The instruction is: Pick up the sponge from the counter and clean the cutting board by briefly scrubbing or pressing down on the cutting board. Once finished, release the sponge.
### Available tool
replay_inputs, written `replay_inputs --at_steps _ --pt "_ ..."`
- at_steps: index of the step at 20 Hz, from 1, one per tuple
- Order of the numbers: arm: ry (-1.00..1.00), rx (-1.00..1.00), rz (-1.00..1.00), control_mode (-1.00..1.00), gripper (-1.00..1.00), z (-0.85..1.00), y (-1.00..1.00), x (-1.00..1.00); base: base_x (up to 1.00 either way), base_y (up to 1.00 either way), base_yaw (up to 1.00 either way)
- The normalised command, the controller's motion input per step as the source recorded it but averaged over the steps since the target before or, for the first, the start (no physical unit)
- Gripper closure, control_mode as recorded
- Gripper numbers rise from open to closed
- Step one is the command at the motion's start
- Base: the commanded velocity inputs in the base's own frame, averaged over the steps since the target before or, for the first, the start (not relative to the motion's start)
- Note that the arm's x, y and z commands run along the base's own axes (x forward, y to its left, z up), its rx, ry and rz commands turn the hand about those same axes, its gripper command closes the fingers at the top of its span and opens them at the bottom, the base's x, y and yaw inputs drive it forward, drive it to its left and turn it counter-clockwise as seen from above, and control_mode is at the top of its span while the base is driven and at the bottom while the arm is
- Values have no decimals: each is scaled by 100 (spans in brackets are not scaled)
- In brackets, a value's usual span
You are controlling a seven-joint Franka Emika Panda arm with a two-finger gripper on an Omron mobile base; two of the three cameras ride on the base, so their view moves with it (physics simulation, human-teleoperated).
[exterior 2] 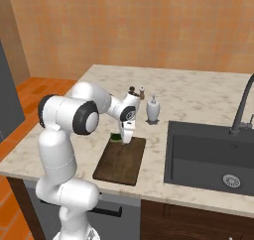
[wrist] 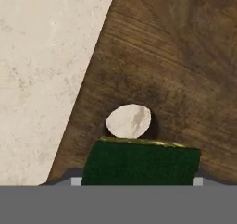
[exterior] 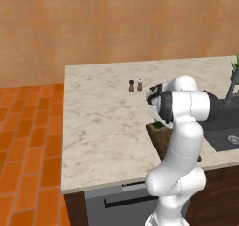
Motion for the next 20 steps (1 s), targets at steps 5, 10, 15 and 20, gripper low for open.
replay_inputs --at_steps 5,10,15,20 --pt "-2 -1 -10 -100 100 -6 -54 -14 0 0 0" --pt "0 -7 -7 -100 100 -39 -21 -1 0 0 0" --pt "0 0 -8 -100 100 -2 -63 -11 0 0 0" --pt "0 0 -3 -100 100 -4 -46 -10 0 0 0"
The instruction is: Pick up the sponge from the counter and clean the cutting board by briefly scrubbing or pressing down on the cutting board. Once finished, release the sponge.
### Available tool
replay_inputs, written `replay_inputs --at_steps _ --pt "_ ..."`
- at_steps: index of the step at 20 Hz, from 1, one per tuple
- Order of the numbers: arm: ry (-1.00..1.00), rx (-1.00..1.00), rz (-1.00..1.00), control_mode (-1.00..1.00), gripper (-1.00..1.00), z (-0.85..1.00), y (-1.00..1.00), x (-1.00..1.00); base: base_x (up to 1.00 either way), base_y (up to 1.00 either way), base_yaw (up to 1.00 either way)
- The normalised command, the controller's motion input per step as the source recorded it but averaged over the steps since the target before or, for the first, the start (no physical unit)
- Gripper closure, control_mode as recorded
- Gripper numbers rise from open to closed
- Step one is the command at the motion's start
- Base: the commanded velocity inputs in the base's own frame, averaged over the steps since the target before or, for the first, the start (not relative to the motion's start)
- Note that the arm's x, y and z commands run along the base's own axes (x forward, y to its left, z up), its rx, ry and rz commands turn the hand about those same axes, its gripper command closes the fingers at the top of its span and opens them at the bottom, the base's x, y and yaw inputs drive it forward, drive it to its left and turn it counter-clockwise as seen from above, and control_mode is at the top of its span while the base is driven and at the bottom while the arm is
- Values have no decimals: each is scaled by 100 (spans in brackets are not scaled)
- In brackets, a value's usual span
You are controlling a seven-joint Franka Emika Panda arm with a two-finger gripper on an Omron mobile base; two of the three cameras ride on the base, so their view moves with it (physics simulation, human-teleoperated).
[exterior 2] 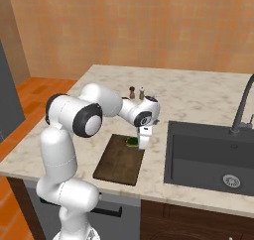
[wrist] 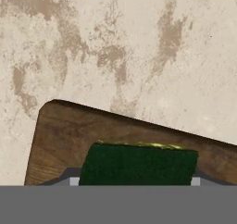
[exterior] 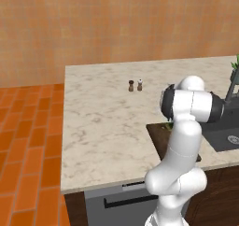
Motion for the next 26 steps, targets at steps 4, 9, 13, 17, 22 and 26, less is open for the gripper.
replay_inputs --at_steps 4,9,13,17,22,26 --pt "0 -1 0 -100 100 -38 -16 -44 0 0 0" --pt "-4 -9 0 -100 100 -44 15 -78 0 0 0" --pt "-4 -2 0 -100 100 0 16 -73 0 0 0" --pt "4 -2 0 -100 100 -47 1 -41 0 0 0" --pt "2 -6 0 -100 100 -78 48 -14 0 0 0" --pt "0 1 0 -100 100 1 66 -4 0 0 0"
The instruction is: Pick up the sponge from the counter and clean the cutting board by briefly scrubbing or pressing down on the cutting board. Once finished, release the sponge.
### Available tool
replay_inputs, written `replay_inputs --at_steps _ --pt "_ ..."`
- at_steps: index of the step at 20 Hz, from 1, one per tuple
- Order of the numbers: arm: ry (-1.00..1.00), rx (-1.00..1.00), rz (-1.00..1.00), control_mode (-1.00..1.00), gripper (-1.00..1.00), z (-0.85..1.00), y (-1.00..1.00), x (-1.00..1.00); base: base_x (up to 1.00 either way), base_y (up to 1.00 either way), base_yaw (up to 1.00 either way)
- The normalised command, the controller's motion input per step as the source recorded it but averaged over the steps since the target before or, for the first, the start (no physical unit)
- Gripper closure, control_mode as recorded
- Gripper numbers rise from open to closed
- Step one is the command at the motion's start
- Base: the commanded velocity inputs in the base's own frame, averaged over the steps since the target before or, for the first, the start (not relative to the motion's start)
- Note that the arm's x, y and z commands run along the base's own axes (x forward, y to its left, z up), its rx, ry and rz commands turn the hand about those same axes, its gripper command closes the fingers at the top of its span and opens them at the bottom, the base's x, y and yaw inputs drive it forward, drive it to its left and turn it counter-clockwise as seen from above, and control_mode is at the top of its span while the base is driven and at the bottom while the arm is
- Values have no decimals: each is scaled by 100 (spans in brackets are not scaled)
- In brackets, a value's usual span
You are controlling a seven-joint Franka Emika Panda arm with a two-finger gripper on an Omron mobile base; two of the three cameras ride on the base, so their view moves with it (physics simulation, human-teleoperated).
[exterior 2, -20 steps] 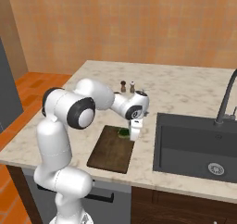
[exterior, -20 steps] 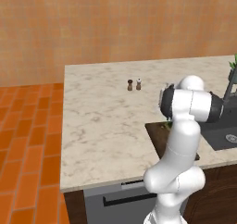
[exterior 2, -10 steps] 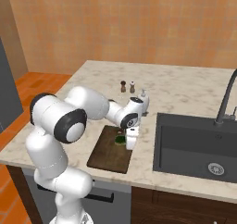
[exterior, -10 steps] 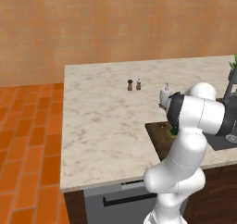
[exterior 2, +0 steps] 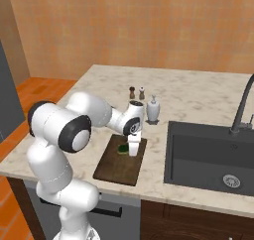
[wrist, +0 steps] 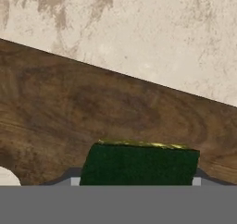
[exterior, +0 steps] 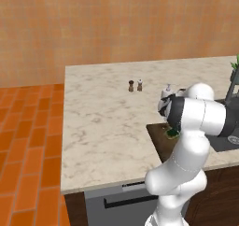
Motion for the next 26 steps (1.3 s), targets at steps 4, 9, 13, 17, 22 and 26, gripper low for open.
replay_inputs --at_steps 4,9,13,17,22,26 --pt "1 -4 0 -100 100 -67 30 -38 0 0 0" --pt "-2 -4 0 -100 100 -73 14 -67 0 0 0" --pt "-12 0 0 -100 100 -18 0 -100 0 0 0" --pt "-5 -6 0 -100 100 -68 0 -84 0 0 0" --pt "-5 -3 1 -100 100 -34 -16 -53 0 0 0" --pt "0 1 0 -100 100 8 -55 -19 0 0 0"
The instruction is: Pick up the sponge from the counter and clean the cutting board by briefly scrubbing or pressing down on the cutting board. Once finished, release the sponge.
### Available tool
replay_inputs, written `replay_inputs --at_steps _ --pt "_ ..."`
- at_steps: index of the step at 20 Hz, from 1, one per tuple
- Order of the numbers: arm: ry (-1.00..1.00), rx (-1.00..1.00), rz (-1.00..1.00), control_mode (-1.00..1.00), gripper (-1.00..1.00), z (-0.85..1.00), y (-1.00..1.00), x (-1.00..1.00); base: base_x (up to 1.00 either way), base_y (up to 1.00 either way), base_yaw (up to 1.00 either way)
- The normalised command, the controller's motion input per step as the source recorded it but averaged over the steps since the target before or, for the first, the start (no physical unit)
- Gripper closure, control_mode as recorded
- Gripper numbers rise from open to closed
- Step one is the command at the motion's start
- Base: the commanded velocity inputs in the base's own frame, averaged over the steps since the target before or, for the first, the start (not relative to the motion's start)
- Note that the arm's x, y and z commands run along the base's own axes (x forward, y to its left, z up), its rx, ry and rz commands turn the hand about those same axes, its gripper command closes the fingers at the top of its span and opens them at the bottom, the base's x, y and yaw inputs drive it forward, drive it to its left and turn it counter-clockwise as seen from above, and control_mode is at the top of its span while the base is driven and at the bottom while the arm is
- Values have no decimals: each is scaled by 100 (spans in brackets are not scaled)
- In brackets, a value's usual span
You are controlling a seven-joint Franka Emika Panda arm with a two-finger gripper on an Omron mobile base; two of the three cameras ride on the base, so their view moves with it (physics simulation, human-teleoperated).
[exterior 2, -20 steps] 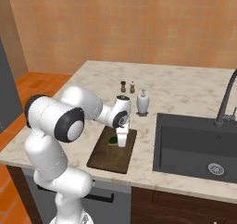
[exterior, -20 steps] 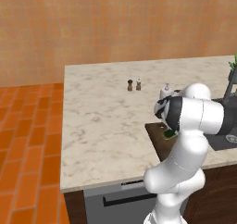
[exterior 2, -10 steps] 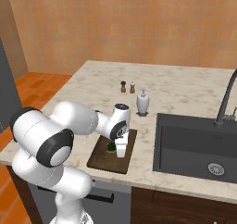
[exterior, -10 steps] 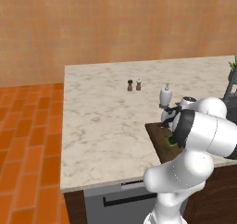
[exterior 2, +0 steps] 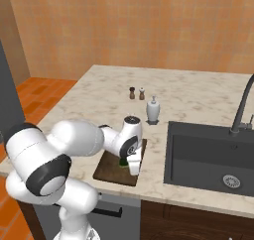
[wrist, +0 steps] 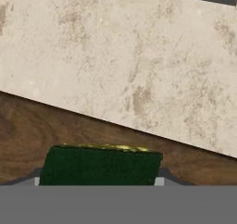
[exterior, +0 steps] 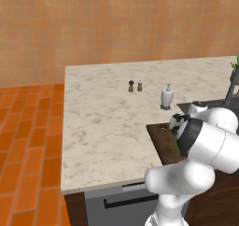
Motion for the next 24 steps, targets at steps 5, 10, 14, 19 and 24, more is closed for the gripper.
replay_inputs --at_steps 5,10,14,19,24 --pt "18 -4 0 -100 100 -46 -21 1 0 0 0" --pt "11 -4 0 -100 100 -39 -21 -49 0 0 0" --pt "-3 3 0 -100 100 0 -15 -80 0 0 0" --pt "0 0 0 -100 100 -49 30 -27 0 0 0" --pt "-5 2 0 -100 100 -78 22 -33 0 0 0"
